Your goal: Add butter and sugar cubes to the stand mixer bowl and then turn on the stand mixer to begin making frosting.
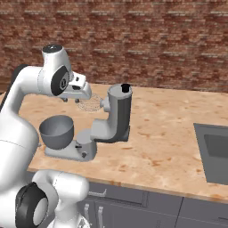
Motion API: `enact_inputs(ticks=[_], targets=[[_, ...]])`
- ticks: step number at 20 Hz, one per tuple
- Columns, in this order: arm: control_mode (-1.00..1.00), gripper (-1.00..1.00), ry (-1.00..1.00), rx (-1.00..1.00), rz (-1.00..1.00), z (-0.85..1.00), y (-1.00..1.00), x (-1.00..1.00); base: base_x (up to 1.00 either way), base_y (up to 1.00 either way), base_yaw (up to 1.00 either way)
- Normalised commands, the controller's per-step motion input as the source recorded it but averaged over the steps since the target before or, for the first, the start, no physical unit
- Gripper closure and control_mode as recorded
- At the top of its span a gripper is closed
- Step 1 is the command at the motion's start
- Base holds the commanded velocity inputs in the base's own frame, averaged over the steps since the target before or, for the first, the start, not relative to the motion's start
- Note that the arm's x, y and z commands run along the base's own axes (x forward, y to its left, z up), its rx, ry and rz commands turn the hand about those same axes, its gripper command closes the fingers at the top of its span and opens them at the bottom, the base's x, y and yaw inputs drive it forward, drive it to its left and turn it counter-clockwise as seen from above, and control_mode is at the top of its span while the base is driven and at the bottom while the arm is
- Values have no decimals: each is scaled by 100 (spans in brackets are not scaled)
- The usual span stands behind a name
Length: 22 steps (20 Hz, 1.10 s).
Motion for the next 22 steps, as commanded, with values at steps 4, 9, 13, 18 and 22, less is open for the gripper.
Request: enact_inputs(ticks=[4,9,13,18,22], targets=[[100,-100,0,0,0,0,0,-3,-16,0,0],[100,-100,0,0,0,0,0,0,-50,19,0],[100,-100,0,0,0,0,0,0,-15,42,0],[100,-100,0,0,0,0,0,0,0,59,0],[100,-100,0,0,0,0,0,0,0,49,0]])
